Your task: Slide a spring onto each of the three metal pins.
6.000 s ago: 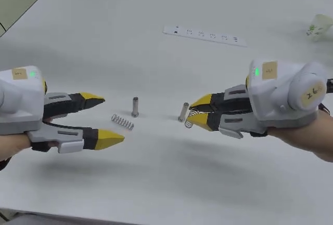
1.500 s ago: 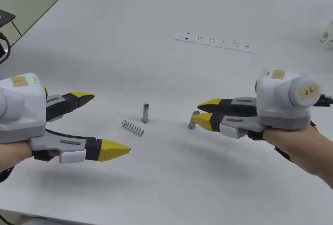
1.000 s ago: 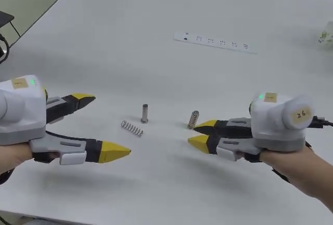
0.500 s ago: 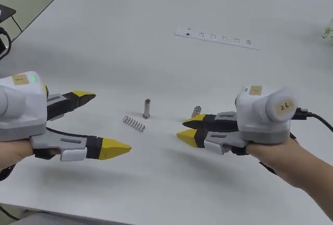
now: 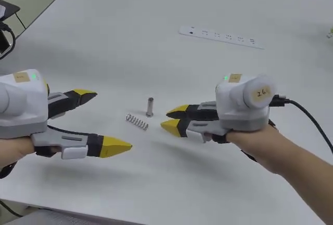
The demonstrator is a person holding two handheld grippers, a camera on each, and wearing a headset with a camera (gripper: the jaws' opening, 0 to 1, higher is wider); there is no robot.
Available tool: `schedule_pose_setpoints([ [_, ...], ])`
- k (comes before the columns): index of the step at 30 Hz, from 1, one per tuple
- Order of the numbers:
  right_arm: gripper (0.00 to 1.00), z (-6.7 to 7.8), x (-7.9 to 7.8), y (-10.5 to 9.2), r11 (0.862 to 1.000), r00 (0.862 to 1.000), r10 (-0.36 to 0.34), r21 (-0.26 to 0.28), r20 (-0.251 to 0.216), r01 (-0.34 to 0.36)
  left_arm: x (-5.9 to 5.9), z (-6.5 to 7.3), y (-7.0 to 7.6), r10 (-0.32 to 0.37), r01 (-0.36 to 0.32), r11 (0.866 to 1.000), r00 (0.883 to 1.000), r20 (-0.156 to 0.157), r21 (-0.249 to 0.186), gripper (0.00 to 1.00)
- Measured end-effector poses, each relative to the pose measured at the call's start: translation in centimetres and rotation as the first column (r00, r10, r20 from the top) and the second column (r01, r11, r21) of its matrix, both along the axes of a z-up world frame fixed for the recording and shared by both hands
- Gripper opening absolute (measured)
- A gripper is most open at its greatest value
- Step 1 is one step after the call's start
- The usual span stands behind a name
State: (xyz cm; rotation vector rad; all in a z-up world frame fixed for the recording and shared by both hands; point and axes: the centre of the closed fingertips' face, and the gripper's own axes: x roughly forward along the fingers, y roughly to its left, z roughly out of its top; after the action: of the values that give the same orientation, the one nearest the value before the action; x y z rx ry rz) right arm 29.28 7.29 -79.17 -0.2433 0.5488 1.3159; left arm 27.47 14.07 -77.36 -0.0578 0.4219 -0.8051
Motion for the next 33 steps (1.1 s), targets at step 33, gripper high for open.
schedule_pose_setpoints([
  [33,0.1,-4.7,1.1,3.4,0.995,1.0,-0.015,-0.098,0.016,0.017,-0.3,0.1,0.9,0.01,-0.01,1.0,1.0,-0.006,0.006,0.94],
])
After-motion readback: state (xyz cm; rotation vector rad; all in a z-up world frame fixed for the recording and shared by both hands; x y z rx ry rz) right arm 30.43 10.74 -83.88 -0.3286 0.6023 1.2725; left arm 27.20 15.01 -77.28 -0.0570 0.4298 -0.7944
